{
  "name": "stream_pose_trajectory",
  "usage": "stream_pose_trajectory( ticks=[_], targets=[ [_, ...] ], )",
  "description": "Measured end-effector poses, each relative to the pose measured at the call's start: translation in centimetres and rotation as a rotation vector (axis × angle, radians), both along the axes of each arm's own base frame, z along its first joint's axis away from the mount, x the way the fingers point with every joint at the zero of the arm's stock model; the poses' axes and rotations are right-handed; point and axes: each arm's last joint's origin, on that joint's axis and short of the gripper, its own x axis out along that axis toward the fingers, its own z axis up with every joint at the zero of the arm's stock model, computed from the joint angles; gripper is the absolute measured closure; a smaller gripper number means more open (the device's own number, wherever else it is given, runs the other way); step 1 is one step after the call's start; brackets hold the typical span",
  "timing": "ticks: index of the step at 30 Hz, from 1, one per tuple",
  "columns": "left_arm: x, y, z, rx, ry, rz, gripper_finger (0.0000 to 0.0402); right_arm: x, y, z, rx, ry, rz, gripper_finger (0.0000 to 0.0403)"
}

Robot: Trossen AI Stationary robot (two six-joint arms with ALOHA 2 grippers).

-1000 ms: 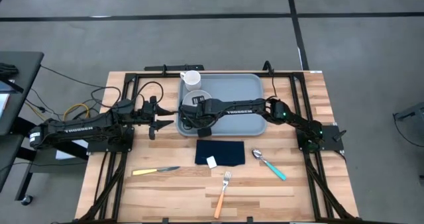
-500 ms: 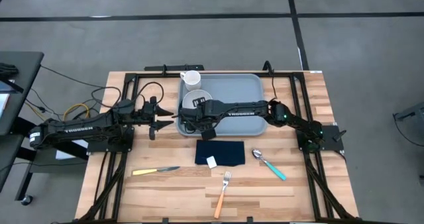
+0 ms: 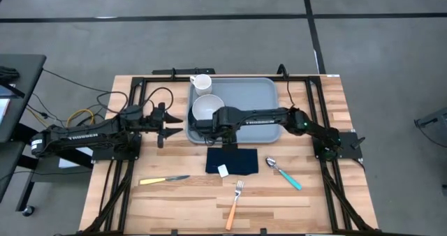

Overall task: Set up tray
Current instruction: Put the black napkin to the right side of the plate and bowl on the gray serving tray

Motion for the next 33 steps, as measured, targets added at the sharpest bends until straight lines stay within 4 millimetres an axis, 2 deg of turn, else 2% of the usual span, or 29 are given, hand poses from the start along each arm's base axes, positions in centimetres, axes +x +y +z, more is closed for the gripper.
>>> stream_pose_trajectory(
  ticks=[4, 11, 18, 23, 29, 33],
  targets=[
    [-0.1, 0.0, -0.5, -0.014, 0.053, 0.001, 0.0234, -1.1, 2.2, 2.9, 0.066, -0.071, 0.008, 0.0262],
    [-0.4, 0.0, -1.6, 0.012, 0.177, 0.037, 0.0234, -2.7, 6.2, 5.2, 0.03, -0.151, -0.012, 0.0266],
    [-0.7, 0.2, -2.2, 0.034, 0.249, 0.131, 0.0234, -3.6, 10.6, 5.2, 0.035, -0.172, -0.026, 0.0267],
    [-0.7, 0.3, -2.2, 0.043, 0.251, 0.133, 0.0234, -4.5, 13.3, 5.2, 0.042, -0.189, -0.05, 0.0277],
    [-0.7, 0.3, -2.2, 0.052, 0.255, 0.128, 0.0234, -5.5, 15.7, 5.3, 0.041, -0.214, -0.093, 0.0289],
    [-0.9, 0.2, -2.6, 0.012, 0.286, 0.129, 0.0234, -6.0, 16.9, 5.4, -0.089, -0.304, -0.118, 0.0299]
  ],
)
